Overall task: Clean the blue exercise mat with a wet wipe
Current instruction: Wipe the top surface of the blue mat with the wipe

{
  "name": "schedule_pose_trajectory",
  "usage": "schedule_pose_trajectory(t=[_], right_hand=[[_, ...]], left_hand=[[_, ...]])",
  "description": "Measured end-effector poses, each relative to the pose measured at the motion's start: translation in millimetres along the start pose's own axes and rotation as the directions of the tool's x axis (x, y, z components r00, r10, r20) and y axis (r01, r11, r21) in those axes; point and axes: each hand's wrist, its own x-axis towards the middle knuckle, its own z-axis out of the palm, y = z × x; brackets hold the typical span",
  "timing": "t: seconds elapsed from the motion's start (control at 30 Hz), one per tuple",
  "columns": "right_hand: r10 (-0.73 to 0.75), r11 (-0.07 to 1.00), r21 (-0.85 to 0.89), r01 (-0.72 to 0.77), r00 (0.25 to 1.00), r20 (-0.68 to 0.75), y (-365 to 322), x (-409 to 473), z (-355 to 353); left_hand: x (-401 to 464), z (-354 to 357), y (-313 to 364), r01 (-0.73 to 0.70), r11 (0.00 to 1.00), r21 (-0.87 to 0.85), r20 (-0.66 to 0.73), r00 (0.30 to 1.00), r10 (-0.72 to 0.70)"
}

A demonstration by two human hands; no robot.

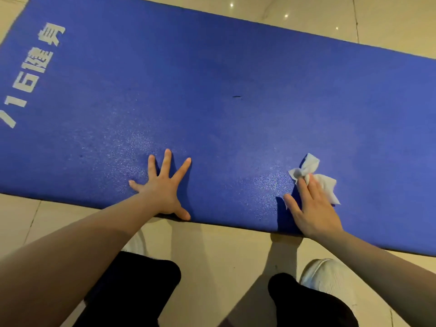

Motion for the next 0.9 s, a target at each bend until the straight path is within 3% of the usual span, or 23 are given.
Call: schedule_pose_trajectory(t=[0.03,0.1,0.2,0.3,0.37,0.57,0.63,0.7,0.8,0.9], right_hand=[[-0.016,1.0,-0.008,0.016,1.0,0.004,-5.8,-0.7,1.9],[-0.217,0.974,-0.069,0.216,0.976,0.004,-28.0,-2.7,14.4],[-0.529,0.832,-0.126,0.54,0.841,0.114,-76.5,-4.4,38.3],[-0.648,0.716,-0.1,0.691,0.712,0.271,-106.7,9.5,38.2],[-0.644,0.72,-0.117,0.684,0.721,0.256,-101.9,25.4,28.4],[-0.264,0.955,-0.127,0.27,0.963,0.058,-16.5,50.4,1.5],[-0.091,0.994,-0.062,0.092,0.995,0.032,-15.4,46.9,-0.2],[-0.028,1.0,-0.014,0.028,1.0,0.0,-33.8,45.4,1.8],[-0.245,0.969,-0.032,0.247,0.969,0.042,-81.6,46.8,4.8],[-0.502,0.858,-0.002,0.514,0.839,0.209,-135.3,40.8,11.1]], left_hand=[[0.1,-0.4,1.0,0.003,1.0,-0.001,0.006,1.0,-0.003],[0.9,-0.4,2.7,0.01,1.0,-0.002,0.01,1.0,-0.01],[1.3,-1.4,4.7,0.025,1.0,-0.002,0.021,0.999,-0.025],[2.4,-2.6,6.0,0.038,0.999,0.005,0.026,0.999,-0.039],[2.5,-3.5,5.7,0.036,0.999,-0.002,0.031,0.999,-0.036],[5.7,-2.2,7.4,0.057,0.998,-0.031,0.037,0.998,-0.056],[6.5,-2.8,8.3,0.064,0.997,-0.042,0.042,0.997,-0.062],[8.0,-2.5,9.0,0.065,0.997,-0.047,0.042,0.997,-0.063],[9.1,-4.9,10.9,0.071,0.996,-0.05,0.05,0.996,-0.069],[7.8,-5.6,12.5,0.07,0.997,-0.045,0.059,0.996,-0.068]])
